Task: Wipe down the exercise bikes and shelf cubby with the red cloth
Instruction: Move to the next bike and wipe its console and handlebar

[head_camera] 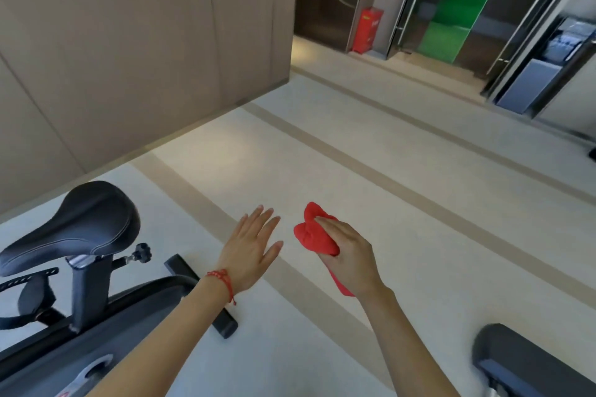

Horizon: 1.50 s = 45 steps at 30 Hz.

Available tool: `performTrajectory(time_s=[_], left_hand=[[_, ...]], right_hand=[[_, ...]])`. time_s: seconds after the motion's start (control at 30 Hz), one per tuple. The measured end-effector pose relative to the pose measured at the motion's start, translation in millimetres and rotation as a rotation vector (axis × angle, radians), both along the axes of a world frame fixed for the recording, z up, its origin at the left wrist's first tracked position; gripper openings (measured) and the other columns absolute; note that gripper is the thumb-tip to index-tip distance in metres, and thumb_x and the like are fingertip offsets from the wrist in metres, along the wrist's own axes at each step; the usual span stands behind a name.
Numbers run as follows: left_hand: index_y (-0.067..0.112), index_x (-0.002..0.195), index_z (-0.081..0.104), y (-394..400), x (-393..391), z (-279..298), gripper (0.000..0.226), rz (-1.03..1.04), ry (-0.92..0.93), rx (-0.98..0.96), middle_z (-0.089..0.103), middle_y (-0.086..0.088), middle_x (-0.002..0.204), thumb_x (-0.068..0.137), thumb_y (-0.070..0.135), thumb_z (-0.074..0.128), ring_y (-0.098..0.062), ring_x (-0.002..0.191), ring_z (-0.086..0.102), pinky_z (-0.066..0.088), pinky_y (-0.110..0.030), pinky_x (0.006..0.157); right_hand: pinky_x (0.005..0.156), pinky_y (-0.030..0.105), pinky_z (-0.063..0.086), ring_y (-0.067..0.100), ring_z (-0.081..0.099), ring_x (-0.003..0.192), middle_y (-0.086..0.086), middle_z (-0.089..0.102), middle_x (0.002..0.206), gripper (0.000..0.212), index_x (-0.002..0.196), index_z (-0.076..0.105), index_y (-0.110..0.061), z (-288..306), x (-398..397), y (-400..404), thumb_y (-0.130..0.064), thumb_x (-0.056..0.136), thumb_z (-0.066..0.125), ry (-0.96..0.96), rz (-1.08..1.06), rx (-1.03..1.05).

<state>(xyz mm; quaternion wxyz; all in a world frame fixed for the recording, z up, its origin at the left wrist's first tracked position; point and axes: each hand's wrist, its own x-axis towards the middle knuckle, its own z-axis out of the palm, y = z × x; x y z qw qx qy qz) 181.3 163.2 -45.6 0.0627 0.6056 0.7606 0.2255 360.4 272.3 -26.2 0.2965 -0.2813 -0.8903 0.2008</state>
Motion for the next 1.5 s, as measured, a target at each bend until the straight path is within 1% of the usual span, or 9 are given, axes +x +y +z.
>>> performTrajectory(time_s=[0.1,0.23,0.4,0.53,0.8,0.9,1.0,1.37,1.5], left_hand=[[0.013,0.139,0.028,46,-4,0,0.088,0.021,0.006,0.004,0.028,-0.009,0.15,0.08,0.068,-0.006,-0.023,0.141,0.012,0.004,-0.036,0.115],[0.014,0.141,0.023,96,-23,-4,0.056,0.041,0.022,-0.009,0.024,-0.007,0.152,0.094,0.045,0.028,-0.02,0.142,0.007,0.0,-0.033,0.115],[0.012,0.14,0.025,160,-76,-7,0.086,0.053,0.021,-0.012,0.023,-0.009,0.152,0.08,0.066,-0.004,-0.023,0.142,0.009,-0.001,-0.034,0.114],[0.013,0.14,0.025,214,-139,-16,0.057,0.109,0.015,-0.006,0.022,-0.009,0.152,0.094,0.046,0.026,-0.022,0.142,0.007,-0.003,-0.032,0.114],[0.013,0.14,0.024,293,-276,-15,0.084,0.183,0.024,-0.033,0.024,-0.008,0.152,0.08,0.064,-0.004,-0.023,0.142,0.008,-0.004,-0.033,0.113],[0.014,0.14,0.025,312,-319,-17,0.079,0.248,0.02,-0.038,0.025,-0.009,0.151,0.083,0.063,0.002,-0.024,0.142,0.01,-0.003,-0.034,0.113],[0.015,0.141,0.024,329,-362,-20,0.086,0.313,0.02,-0.047,0.023,-0.008,0.152,0.079,0.066,-0.008,-0.023,0.142,0.009,-0.004,-0.033,0.113],[0.017,0.142,0.02,380,-530,-29,0.081,0.696,0.023,-0.117,0.02,-0.005,0.153,0.08,0.064,-0.004,-0.022,0.142,0.009,-0.002,-0.032,0.112],[0.014,0.14,0.027,376,-581,-23,0.093,0.852,-0.02,-0.093,0.027,-0.01,0.15,0.076,0.07,-0.012,-0.028,0.14,0.017,0.003,-0.038,0.112]], right_hand=[[0.085,0.028,0.046,0.016,0.06,0.106,0.002,0.066,0.117,0.042,0.116,0.063,-0.014,0,-3,46,-0.012,0.076,0.076,-0.005,-0.006,0.008],[0.083,0.03,0.049,0.015,0.06,0.106,0.001,0.066,0.116,0.039,0.115,0.064,-0.015,-4,-23,97,-0.016,0.078,0.075,0.012,-0.009,-0.023],[0.082,0.036,0.052,0.017,0.061,0.105,0.002,0.066,0.117,0.04,0.116,0.063,-0.015,-12,-79,166,-0.018,0.078,0.075,-0.001,0.012,-0.015],[0.083,0.038,0.052,0.019,0.061,0.106,0.002,0.066,0.118,0.042,0.117,0.062,-0.015,-17,-144,221,-0.016,0.077,0.076,-0.026,0.057,-0.005],[0.085,0.031,0.045,0.018,0.059,0.109,0.0,0.065,0.118,0.043,0.117,0.062,-0.015,-10,-290,321,-0.014,0.076,0.076,-0.073,0.165,0.026],[0.089,0.035,0.047,0.021,0.059,0.11,0.003,0.065,0.119,0.045,0.118,0.062,-0.013,-9,-341,348,-0.013,0.076,0.076,-0.061,0.215,0.001],[0.088,0.04,0.05,0.022,0.06,0.109,0.004,0.066,0.118,0.045,0.118,0.062,-0.012,-7,-395,374,-0.013,0.075,0.077,-0.052,0.295,0.002],[0.088,0.036,0.046,0.024,0.06,0.108,0.006,0.066,0.117,0.052,0.118,0.061,-0.011,-4,-629,468,-0.01,0.07,0.081,-0.016,0.652,0.025],[0.087,0.04,0.049,0.023,0.059,0.11,0.005,0.065,0.119,0.052,0.118,0.062,-0.012,-1,-713,481,-0.01,0.07,0.081,-0.029,0.799,0.047]])
